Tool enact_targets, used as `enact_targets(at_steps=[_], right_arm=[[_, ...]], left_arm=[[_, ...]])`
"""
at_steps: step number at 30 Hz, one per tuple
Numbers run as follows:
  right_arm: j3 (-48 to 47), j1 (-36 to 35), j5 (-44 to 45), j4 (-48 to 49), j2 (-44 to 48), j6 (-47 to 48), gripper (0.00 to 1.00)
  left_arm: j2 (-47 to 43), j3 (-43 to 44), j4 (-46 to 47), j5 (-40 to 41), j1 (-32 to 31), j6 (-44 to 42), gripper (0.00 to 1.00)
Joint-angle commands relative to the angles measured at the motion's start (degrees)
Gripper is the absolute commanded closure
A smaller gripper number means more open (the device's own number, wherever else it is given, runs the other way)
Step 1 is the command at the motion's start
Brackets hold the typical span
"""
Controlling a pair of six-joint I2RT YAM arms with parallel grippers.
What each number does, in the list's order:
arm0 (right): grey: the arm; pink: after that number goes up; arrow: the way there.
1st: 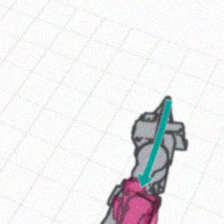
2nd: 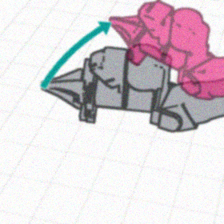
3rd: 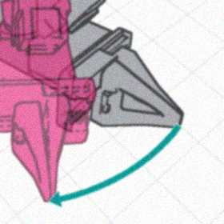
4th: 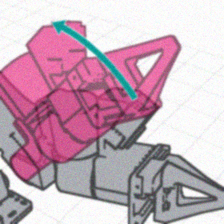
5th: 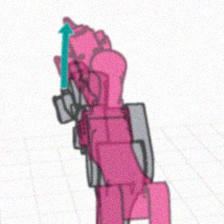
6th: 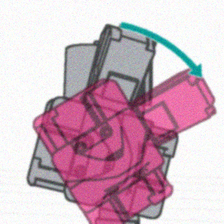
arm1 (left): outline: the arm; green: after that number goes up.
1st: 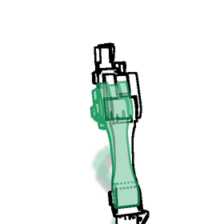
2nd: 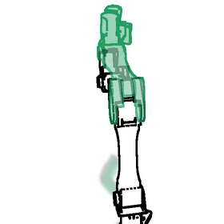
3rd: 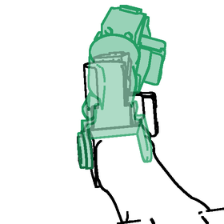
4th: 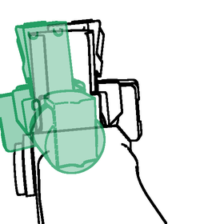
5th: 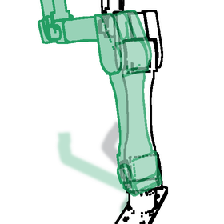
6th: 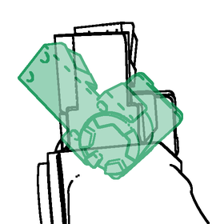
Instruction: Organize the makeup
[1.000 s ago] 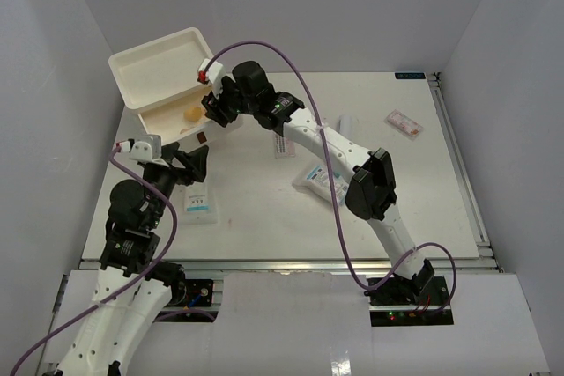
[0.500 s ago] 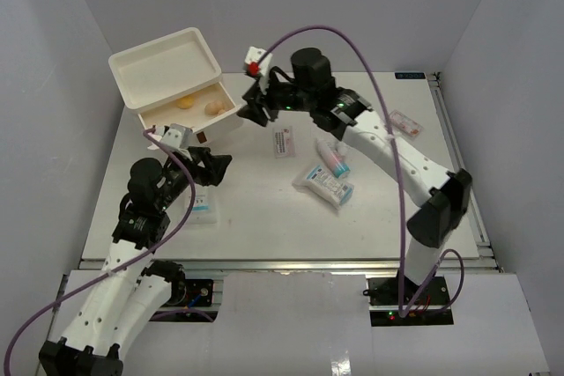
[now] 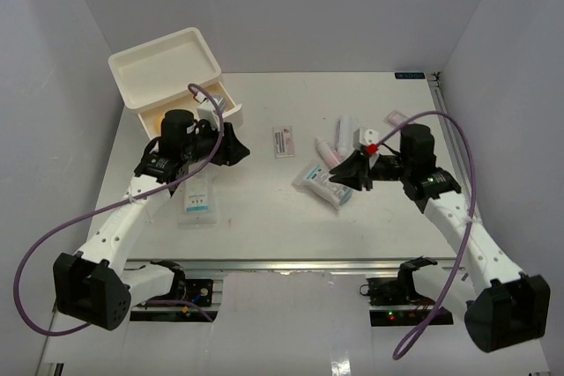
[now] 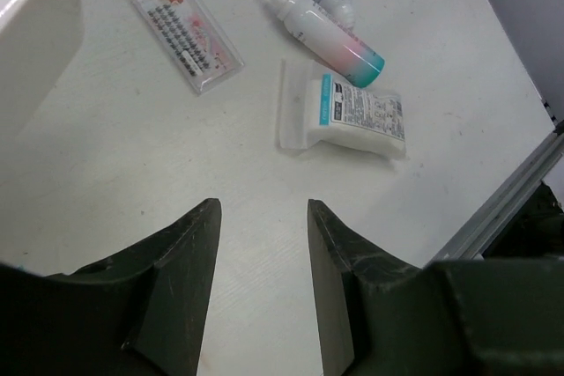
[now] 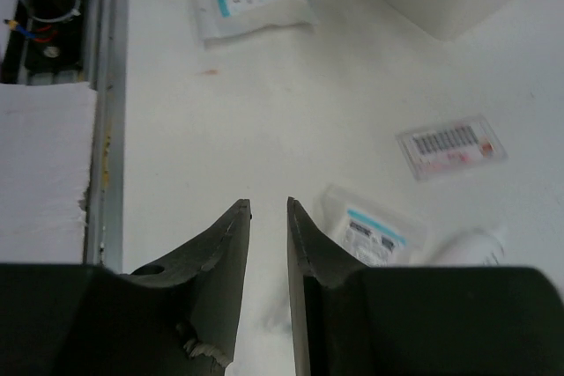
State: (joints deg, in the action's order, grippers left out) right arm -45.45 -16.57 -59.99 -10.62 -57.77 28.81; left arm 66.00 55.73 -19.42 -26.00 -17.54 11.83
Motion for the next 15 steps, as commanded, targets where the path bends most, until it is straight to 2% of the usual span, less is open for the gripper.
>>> enact_targets(at_steps=[1, 4, 8, 12, 15], right_arm=[[6.6, 7.8, -7.9, 11.6, 4.7, -2.6, 0.71], [6.4, 8.6, -6.5, 11.0, 4.5, -1.9, 0.71], [6.5, 8.7, -4.8, 10.7, 5.0, -1.0, 0.70], [6.4, 8.7, -3.7, 10.7, 4.4, -1.0, 0.70], [6.2, 8.7, -3.4, 9.4, 3.9, -0.3, 0.70]], left_arm=[[2.0, 6.9, -11.2, 11.2, -2.4, -4.8, 0.46], [3.6, 10.0, -16.1, 20.9, -3.5, -7.5, 0.44], [6.6, 11.6, -18.0, 31.2, -4.2, -13.7, 0.43], [10.2, 14.3, -20.2, 37.9, -4.2, -20.8, 0.40], [13.8, 16.5, -20.9, 38.3, -4.2, -25.7, 0.37]])
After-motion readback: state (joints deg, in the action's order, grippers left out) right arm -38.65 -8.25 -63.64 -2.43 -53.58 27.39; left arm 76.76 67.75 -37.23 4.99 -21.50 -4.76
